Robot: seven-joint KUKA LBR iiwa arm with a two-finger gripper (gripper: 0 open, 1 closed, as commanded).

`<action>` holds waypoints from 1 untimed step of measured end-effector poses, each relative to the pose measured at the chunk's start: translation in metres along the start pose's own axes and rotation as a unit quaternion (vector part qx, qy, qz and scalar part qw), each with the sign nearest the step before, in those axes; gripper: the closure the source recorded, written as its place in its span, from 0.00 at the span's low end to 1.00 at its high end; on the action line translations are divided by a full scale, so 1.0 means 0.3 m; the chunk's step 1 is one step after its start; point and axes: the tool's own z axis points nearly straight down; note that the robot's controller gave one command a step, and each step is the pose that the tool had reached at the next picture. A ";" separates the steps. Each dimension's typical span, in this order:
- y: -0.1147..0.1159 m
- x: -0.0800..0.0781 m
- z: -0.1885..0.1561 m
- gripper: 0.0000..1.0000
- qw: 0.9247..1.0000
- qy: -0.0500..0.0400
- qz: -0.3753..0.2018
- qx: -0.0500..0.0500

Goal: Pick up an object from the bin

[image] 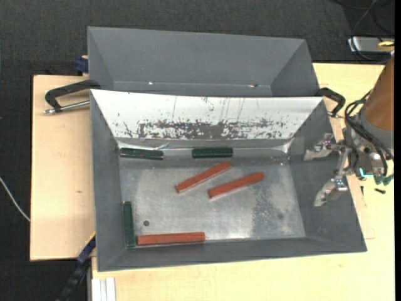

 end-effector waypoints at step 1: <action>0.003 -0.006 -0.013 0.00 1.000 -0.004 -0.001 0.001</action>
Offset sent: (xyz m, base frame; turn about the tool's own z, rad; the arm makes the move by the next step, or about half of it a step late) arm 0.0608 0.0957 -0.1630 -0.1489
